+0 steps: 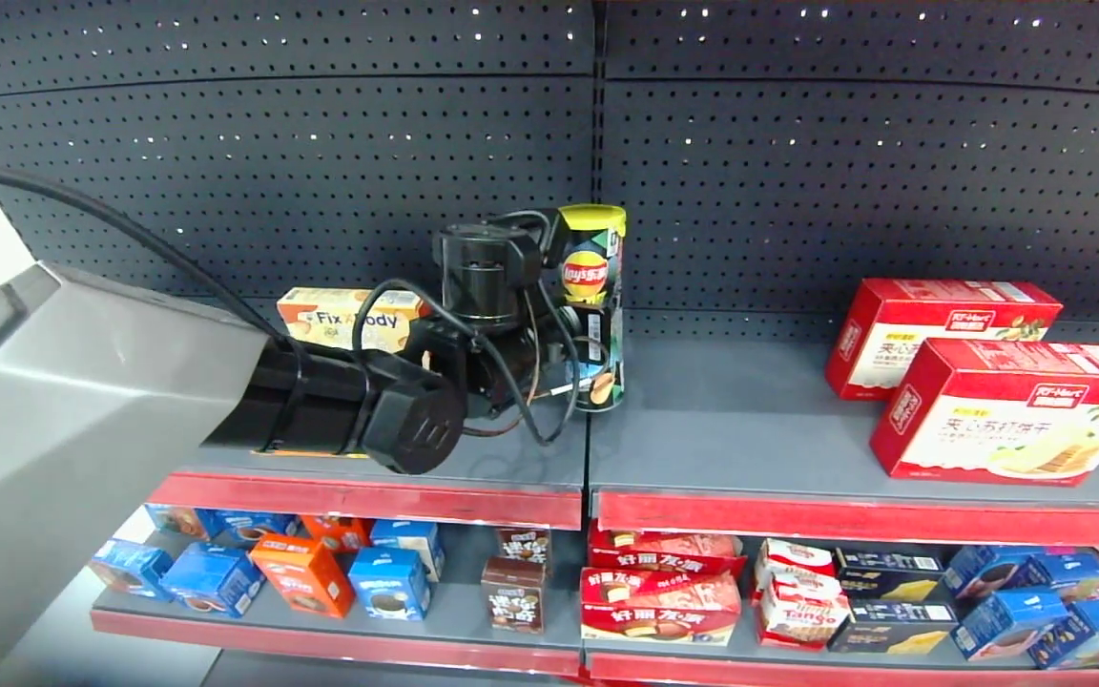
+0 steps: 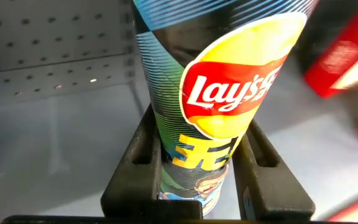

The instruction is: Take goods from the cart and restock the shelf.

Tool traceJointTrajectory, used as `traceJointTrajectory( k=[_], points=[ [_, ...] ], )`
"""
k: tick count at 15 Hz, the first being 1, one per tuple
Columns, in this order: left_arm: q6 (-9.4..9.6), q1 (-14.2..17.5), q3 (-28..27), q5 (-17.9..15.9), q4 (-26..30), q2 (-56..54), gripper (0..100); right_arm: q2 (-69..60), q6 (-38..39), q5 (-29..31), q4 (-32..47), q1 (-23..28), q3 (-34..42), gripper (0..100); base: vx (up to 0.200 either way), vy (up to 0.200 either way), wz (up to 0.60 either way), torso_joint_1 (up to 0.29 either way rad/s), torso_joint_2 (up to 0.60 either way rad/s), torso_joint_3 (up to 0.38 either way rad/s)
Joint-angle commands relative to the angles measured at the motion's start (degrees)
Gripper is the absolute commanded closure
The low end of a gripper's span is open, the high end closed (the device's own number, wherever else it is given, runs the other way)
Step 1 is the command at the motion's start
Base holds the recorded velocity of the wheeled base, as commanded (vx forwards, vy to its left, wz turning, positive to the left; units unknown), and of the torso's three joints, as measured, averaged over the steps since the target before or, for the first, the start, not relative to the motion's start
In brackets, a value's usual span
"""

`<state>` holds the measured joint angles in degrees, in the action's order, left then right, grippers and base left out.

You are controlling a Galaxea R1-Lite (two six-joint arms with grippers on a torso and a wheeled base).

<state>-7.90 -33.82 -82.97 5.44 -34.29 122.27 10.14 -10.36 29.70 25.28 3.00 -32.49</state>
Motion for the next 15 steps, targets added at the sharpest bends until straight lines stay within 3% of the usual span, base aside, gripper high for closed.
traceJointTrajectory(
  k=[1, 5, 15],
  points=[
    [-0.01, -1.8, 1.8, 0.1, 0.1, -2.7, 100, 0.0, 0.0, 0.0, 0.0, -0.1, 0.0, 100, 0.0, 0.0, 0.0, 0.0, 0.0, 0.0],
    [-0.01, -4.6, 5.4, 1.3, 0.0, -4.0, 100, -0.1, 0.0, 0.0, 0.0, -0.1, 0.1, 100, 0.0, 0.0, 0.0, 0.0, 0.0, 0.0],
    [-0.54, -4.6, 10.3, 4.1, -0.4, -3.9, 100, -0.1, 0.0, -0.2, 0.0, -0.2, 0.8, 100, 0.0, 0.0, 0.0, 0.0, 0.0, 0.0]
  ],
)
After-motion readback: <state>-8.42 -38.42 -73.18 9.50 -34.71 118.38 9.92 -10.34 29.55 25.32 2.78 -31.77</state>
